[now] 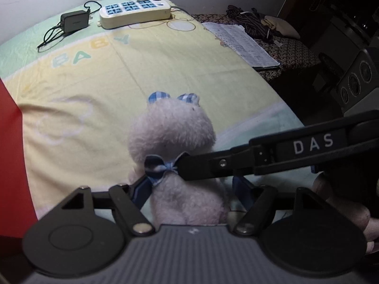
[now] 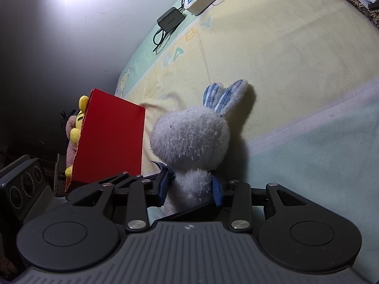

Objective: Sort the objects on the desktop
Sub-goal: 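Close both grippers on the white bunny's body and lift it, then carry the white bunny over the red box with both grippers, then lower the bunny into the box and open both grippers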

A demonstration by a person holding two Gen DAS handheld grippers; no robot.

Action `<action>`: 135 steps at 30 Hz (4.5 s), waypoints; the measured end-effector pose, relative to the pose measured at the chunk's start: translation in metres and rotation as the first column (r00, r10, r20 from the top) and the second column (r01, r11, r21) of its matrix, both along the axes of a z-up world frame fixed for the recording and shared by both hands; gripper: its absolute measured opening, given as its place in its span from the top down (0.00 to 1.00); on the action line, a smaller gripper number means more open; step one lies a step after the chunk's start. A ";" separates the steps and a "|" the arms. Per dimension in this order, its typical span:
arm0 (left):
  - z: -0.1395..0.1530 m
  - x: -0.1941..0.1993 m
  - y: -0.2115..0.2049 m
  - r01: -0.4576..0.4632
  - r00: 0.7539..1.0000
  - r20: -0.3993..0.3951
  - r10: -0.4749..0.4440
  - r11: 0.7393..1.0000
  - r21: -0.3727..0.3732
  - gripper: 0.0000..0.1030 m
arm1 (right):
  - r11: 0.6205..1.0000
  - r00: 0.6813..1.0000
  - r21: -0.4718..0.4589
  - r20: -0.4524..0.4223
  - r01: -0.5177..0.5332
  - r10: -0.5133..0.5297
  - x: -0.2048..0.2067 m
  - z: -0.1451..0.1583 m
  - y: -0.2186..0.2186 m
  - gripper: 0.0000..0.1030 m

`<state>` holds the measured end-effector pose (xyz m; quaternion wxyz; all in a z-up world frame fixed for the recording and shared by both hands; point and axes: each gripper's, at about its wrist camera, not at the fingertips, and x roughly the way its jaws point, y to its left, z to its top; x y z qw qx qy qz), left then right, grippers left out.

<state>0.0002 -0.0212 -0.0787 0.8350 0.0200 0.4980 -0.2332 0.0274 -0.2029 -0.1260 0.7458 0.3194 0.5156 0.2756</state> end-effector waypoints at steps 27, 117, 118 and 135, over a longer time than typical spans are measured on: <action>-0.005 0.031 0.022 -0.135 0.989 -0.072 0.131 0.989 -0.053 0.23 | 0.999 0.999 -0.005 0.007 0.033 -0.033 0.017 0.001 0.005 0.43; 0.090 -0.042 0.371 -0.333 0.901 0.244 0.358 0.933 -0.139 0.38 | 0.964 0.882 -0.080 0.391 -0.252 0.263 -0.012 0.107 0.348 0.56; 0.088 -0.041 0.372 -0.331 0.903 0.239 0.356 0.933 -0.140 0.37 | 0.963 0.879 -0.092 0.392 -0.255 0.271 -0.012 0.107 0.348 0.56; 0.083 -0.041 0.361 -0.311 0.924 0.206 0.322 0.947 -0.084 0.25 | 0.957 0.885 -0.164 0.369 -0.237 0.283 -0.018 0.108 0.351 0.52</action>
